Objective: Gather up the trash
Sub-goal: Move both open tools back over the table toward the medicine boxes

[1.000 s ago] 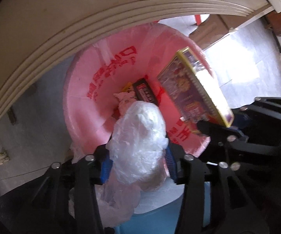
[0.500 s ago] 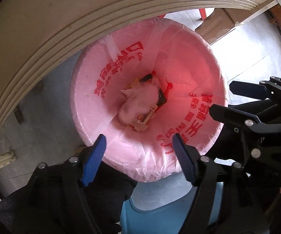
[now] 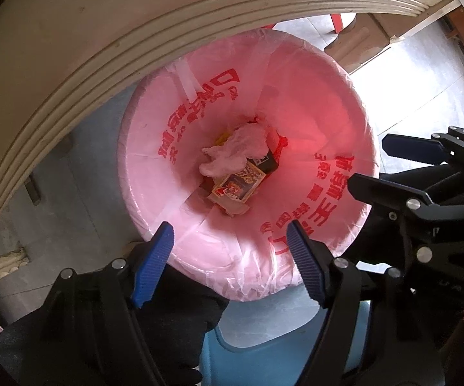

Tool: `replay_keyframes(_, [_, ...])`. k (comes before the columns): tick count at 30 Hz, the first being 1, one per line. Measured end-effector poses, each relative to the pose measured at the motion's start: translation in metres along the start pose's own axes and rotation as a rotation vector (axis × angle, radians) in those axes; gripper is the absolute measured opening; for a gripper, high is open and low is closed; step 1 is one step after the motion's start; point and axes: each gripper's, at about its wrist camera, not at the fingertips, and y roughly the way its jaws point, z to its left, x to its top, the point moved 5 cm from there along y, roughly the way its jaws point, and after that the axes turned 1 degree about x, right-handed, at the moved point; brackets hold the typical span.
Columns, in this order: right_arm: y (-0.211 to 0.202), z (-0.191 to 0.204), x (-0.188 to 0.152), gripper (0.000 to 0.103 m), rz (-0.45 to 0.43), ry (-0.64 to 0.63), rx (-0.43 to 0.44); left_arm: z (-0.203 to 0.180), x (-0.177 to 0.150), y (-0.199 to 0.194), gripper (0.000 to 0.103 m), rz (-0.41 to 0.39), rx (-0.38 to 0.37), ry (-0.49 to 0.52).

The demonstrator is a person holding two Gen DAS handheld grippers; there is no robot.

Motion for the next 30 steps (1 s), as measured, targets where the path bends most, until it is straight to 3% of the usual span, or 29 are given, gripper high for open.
replay_keyframes(2, [0.001, -0.001, -0.001, 0.055, 0.000, -0.004, -0.004, 0.000, -0.001, 0.000, 0.072, -0.009, 0.012, 0.011])
replay_keyframes(5, [-0.002, 0.002, -0.002, 0.065, -0.012, -0.006, -0.003, -0.001, -0.004, -0.002, 0.072, -0.014, 0.026, 0.031])
replay_keyframes(13, [-0.030, 0.008, -0.005, 0.065, -0.072, -0.014, -0.013, 0.000, -0.018, -0.030, 0.072, -0.054, 0.071, 0.041])
replay_keyframes(19, [-0.082, 0.017, -0.008, 0.073, -0.161, -0.027, 0.013, 0.007, -0.035, -0.087, 0.072, -0.108, 0.059, 0.022])
replay_keyframes(22, [-0.118, 0.023, -0.009, 0.075, -0.225, -0.059, 0.017, 0.013, -0.034, -0.134, 0.073, -0.172, 0.076, 0.029])
replay_keyframes(25, [-0.161, 0.029, -0.002, 0.077, -0.292, -0.094, 0.006, 0.020, -0.020, -0.181, 0.081, -0.233, 0.076, 0.026])
replay_keyframes(30, [-0.232, 0.037, 0.022, 0.080, -0.405, -0.167, -0.030, 0.029, 0.019, -0.255, 0.082, -0.335, 0.104, 0.031])
